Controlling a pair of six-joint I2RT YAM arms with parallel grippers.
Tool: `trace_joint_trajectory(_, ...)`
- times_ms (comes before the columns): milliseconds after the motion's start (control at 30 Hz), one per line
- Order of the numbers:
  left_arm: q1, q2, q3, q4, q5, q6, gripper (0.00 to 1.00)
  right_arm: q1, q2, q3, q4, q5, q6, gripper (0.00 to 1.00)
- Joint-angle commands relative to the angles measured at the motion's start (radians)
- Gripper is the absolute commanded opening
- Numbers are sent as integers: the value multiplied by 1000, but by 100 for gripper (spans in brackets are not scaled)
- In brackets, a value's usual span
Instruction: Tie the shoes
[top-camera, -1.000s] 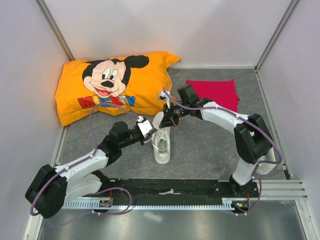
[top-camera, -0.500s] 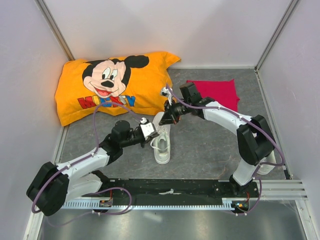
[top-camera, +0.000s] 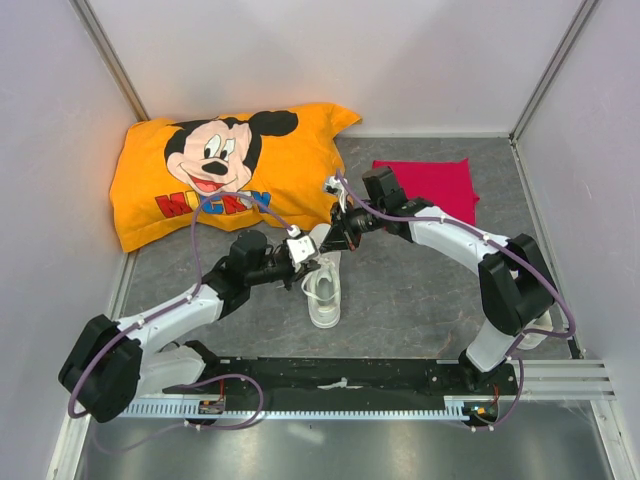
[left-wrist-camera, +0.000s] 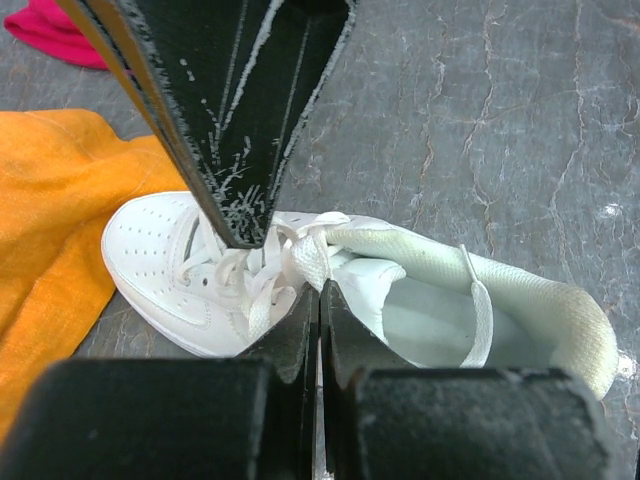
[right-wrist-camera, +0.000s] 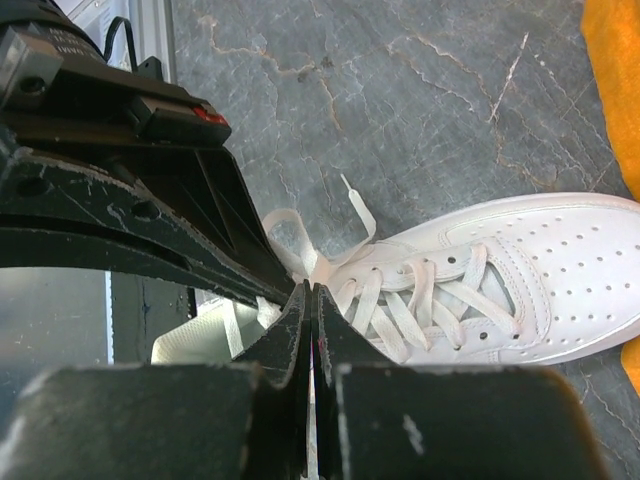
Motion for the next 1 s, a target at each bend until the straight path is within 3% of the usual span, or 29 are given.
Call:
trace_joint_trajectory(0,11,8,71,-70,-13,-16,2,-3,-39,-12,40,-25,-15,0)
trace_joint_trajectory(600,54,102,246,-354,54,-120,1,-14,-33,-15,88,-16,20,0)
trace_joint_trajectory(967,56,184,307,-383,11,-157,2,-14,-58,-55,114,-36,37,0)
